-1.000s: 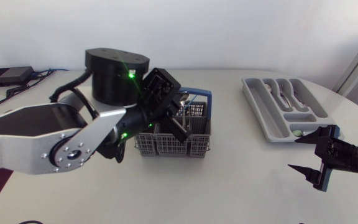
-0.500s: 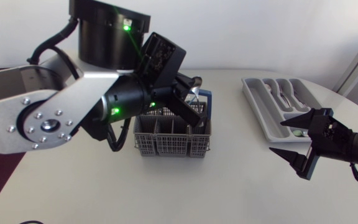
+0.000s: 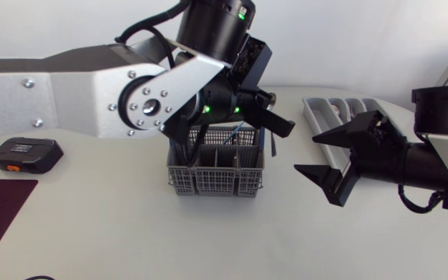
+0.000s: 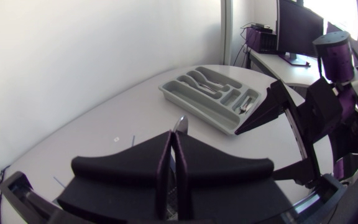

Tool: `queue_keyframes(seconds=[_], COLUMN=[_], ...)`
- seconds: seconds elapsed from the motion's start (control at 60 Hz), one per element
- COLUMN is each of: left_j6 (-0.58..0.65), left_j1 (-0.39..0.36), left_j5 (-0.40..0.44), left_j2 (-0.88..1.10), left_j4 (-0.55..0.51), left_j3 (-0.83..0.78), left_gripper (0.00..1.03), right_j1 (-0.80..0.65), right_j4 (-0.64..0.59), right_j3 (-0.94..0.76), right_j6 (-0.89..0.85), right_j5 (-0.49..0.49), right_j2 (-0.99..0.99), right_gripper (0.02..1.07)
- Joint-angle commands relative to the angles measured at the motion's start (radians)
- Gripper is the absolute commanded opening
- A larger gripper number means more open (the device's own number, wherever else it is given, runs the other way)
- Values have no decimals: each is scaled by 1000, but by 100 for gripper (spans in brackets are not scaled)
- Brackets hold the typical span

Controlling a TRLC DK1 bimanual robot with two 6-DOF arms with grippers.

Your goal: Unload the cutlery basket into the drawer organizer.

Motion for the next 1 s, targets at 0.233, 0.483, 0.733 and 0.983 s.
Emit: queue_keyframes(seconds=[0.233,0.483,0.733,0.983], left_j6=[-99,-134,-155,-165], left_j1=[-19,-25,-22,-22], left_j5=[-17,-17,-11,-8], left_j2=[60,65,71,73], left_j4=[-14,-17,-21,-24], left_j3=[77,86,89,88], left_gripper=[3,3,3,3], right_j1=[105,151,177,188], right_j4=[44,119,136,138], right_j3=[159,191,183,189], right_j6=[210,298,305,304], right_j5=[69,120,147,152], right_j2=[147,190,191,224], right_gripper=[78,51,29,24])
